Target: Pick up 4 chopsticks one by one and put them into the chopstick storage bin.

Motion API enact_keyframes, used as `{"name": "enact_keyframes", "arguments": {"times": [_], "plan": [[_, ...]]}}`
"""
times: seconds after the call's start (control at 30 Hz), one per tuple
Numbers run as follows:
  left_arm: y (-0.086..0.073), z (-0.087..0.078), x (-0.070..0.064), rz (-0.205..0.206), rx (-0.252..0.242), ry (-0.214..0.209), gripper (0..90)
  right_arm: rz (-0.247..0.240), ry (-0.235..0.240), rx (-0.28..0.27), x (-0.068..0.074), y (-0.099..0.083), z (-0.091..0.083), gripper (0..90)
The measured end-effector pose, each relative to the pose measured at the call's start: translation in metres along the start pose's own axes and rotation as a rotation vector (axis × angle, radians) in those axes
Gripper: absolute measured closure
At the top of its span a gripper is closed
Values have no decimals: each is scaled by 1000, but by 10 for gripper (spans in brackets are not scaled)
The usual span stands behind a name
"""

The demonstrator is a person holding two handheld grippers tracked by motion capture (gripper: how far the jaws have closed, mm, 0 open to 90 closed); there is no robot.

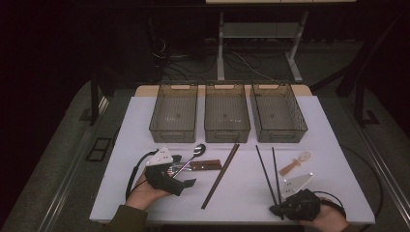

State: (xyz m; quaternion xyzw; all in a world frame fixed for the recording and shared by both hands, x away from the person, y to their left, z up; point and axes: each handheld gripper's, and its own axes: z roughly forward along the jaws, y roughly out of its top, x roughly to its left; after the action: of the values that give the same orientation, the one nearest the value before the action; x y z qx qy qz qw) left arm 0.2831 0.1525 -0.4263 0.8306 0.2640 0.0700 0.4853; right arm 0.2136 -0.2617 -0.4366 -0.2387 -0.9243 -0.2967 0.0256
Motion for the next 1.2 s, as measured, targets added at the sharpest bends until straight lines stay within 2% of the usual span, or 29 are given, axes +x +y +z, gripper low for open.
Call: {"name": "enact_keyframes", "arguments": {"times": [0.83,1.2], "plan": [[0,0,0,1,1,1,0,29,-53,12,-12,-16,-15,889],[0,0,0,1,2,1,0,62,-90,14,-20,-26,-24,889]]}}
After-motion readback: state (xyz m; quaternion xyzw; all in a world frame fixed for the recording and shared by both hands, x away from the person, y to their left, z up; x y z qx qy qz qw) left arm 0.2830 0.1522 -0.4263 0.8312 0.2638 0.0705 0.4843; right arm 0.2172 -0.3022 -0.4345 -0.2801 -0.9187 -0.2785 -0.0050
